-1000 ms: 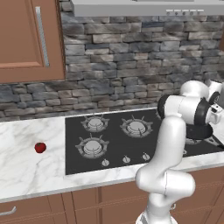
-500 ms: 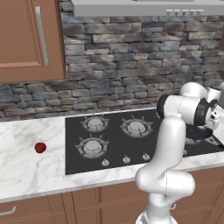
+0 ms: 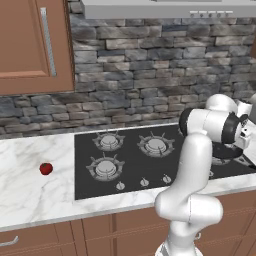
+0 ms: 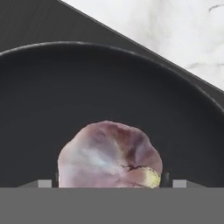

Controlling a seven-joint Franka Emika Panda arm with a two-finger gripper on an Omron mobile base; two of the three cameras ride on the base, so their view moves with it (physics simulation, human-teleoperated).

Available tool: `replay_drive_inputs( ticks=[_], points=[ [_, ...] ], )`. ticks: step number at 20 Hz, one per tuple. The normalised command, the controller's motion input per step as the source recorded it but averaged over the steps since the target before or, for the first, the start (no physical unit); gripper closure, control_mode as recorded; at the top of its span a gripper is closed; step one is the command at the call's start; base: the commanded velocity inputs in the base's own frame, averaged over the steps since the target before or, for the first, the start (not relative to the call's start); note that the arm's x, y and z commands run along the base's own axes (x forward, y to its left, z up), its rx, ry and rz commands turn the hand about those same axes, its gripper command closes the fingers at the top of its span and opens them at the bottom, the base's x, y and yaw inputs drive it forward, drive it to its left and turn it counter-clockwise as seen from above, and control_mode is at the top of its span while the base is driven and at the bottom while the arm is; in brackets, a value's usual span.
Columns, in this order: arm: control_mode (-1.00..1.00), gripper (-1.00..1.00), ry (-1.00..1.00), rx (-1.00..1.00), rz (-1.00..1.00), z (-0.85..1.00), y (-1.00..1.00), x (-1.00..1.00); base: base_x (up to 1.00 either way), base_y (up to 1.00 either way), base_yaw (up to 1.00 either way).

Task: Put the garlic and tomato in the pan. Then turn on the front right burner and set the heat to medium.

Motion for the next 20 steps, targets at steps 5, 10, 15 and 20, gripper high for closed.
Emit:
replay_drive_inputs(
  ticks=[5,10,15,20],
  points=[
    [-1.0,-1.0,0.0,0.0,0.0,0.28,0.03,-0.07,0.0,0.0,0.0],
    [-1.0,-1.0,0.0,0.0,0.0,0.76,0.13,-0.23,0.0,0.0,0.0],
    [-1.0,-1.0,0.08,0.0,0.03,0.55,0.54,-0.26,0.0,0.0,0.0],
    [-1.0,-1.0,0.0,-0.07,0.3,0.34,0.95,-0.44,0.0,0.0,0.0]
  ],
)
